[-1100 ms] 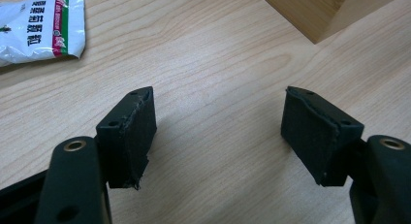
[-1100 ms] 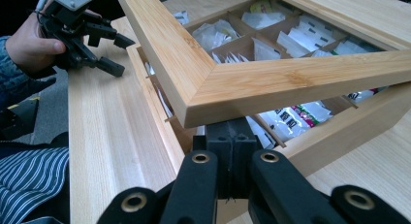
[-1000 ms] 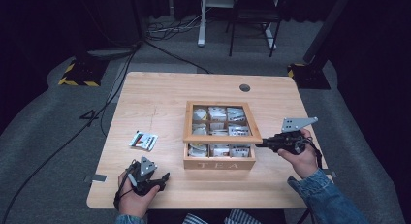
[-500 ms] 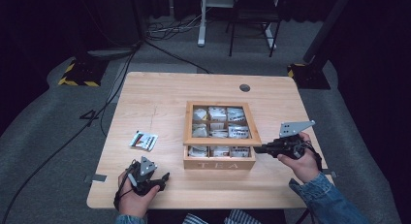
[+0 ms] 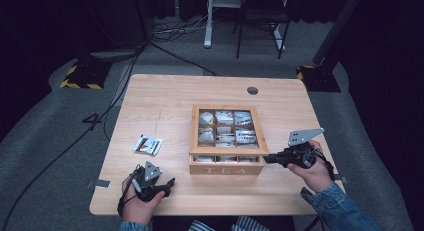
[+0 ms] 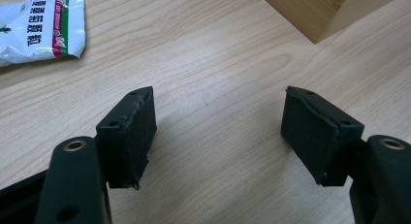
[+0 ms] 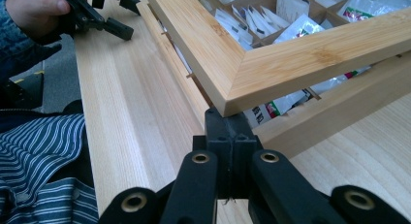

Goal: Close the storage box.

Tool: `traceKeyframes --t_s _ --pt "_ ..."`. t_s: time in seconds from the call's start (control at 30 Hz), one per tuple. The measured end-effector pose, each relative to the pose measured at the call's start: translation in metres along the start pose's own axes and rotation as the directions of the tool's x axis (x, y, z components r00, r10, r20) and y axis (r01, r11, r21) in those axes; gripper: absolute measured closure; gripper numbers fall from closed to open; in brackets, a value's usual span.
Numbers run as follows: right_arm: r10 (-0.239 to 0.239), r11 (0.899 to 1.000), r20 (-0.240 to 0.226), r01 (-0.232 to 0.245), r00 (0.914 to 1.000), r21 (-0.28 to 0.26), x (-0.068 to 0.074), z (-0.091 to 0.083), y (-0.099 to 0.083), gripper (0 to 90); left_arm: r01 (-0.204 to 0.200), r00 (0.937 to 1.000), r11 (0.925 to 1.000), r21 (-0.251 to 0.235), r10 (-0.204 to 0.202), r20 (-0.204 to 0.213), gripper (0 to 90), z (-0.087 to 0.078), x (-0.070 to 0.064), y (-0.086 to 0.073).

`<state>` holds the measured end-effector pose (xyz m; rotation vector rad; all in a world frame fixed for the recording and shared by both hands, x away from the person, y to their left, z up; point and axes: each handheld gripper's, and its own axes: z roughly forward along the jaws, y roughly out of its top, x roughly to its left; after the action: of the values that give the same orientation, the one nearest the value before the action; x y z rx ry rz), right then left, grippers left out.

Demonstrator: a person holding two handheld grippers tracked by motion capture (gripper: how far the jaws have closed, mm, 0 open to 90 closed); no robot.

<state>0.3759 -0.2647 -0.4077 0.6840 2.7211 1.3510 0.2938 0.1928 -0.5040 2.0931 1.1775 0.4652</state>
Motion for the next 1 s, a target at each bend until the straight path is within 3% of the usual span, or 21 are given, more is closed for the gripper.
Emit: traceKeyframes --t_s 0.63,1.0 --pt "0.010 0.998 0.006 -0.010 0.9999 0.061 0.001 0.002 -0.010 90.0 0.000 1.0000 1.0000 0.000 0.000 0.000 29.3 0.000 0.000 0.000" --pt "0.017 0.991 0.007 -0.017 0.9998 0.134 -0.001 0.009 -0.012 90.0 0.001 1.0000 1.0000 0.000 -0.001 0.000 29.3 0.000 0.000 0.000"
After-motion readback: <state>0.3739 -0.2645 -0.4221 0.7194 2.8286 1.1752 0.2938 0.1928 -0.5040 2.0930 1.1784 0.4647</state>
